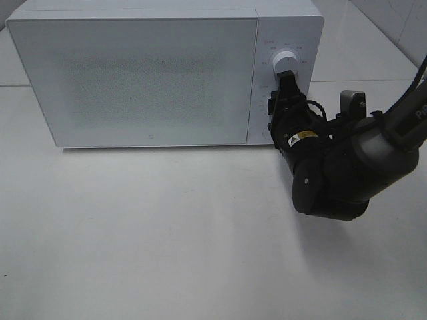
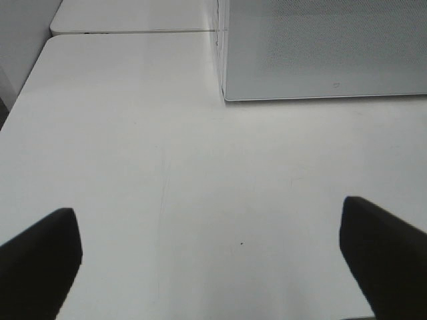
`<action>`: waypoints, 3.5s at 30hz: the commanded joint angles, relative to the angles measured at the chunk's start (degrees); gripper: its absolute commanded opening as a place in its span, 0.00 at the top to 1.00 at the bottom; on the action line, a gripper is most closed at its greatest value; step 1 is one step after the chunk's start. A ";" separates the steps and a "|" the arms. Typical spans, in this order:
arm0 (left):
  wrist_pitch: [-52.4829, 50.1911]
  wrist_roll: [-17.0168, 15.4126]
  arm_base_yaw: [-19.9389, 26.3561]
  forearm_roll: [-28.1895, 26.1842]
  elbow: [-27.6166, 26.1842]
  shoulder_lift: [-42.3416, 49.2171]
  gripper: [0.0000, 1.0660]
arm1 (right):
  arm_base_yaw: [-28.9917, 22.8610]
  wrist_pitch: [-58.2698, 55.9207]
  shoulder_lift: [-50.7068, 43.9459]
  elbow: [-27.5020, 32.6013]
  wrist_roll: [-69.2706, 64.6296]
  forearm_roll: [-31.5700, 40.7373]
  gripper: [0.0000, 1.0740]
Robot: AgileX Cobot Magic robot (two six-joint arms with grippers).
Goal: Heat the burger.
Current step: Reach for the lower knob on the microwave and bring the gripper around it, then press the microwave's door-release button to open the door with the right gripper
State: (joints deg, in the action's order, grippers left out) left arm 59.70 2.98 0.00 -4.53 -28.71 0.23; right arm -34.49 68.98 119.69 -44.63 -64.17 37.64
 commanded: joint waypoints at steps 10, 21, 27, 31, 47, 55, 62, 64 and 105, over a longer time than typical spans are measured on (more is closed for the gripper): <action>-0.23 -0.46 0.06 -0.40 0.23 1.55 0.06 | 0.97 8.77 -0.23 -1.55 -21.60 -0.92 0.92; -0.23 -0.46 0.06 -0.40 0.23 1.55 0.06 | 0.97 8.77 -0.23 -1.55 -22.40 -1.15 0.91; -0.23 -0.46 0.06 -0.40 0.23 1.55 0.06 | 0.97 8.77 -0.23 -1.55 -18.62 -1.60 0.89; -0.23 -0.46 0.06 -0.40 0.23 1.55 0.06 | 0.97 8.54 -0.23 -1.55 -17.88 -1.60 0.87; -0.23 -0.46 0.06 -0.40 0.23 1.55 0.06 | 1.09 8.19 -0.23 -1.55 -11.80 -1.38 0.63; -0.23 -0.46 0.06 -0.40 0.23 1.55 0.06 | 0.92 5.61 -1.95 0.00 -8.25 -1.49 0.33; -0.23 -0.46 0.06 -0.40 0.23 1.55 0.06 | 0.92 3.44 -4.47 3.44 -6.65 -5.67 0.29; -0.23 -0.46 0.06 -0.40 0.23 1.55 0.06 | 0.92 2.01 -5.10 4.70 -6.42 -6.99 0.29; -0.23 -0.46 0.06 -0.34 0.23 1.55 0.06 | 13.35 -88.75 -32.72 -2.46 60.96 -35.87 0.30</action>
State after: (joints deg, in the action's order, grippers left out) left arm 59.70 2.98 0.00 -4.53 -28.71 0.23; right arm -21.37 -15.76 87.95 -46.12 -4.07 5.04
